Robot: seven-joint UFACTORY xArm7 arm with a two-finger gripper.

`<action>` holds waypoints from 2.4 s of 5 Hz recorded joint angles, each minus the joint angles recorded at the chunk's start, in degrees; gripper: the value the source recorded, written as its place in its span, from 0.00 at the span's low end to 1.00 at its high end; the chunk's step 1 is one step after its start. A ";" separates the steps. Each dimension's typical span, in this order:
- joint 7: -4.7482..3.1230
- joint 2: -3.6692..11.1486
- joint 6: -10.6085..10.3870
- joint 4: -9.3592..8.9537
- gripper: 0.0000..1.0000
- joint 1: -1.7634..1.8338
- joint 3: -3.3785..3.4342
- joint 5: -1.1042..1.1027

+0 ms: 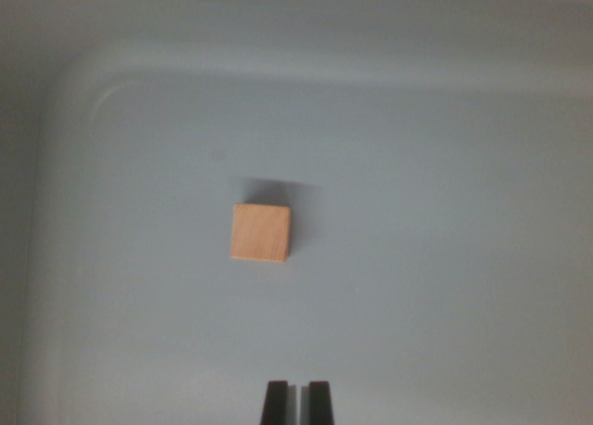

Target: Push wooden cube

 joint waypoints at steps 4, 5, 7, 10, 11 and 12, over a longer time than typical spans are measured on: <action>0.65 0.71 -2.92 -2.37 0.00 0.24 0.14 -0.22; 1.06 1.15 -4.76 -3.86 0.00 0.39 0.23 -0.35; 1.52 1.65 -6.80 -5.51 0.00 0.55 0.33 -0.50; 2.02 2.18 -9.01 -7.30 0.00 0.73 0.43 -0.67; 2.55 2.76 -11.38 -9.23 0.00 0.93 0.55 -0.84; 2.55 2.76 -11.38 -9.23 0.00 0.93 0.55 -0.84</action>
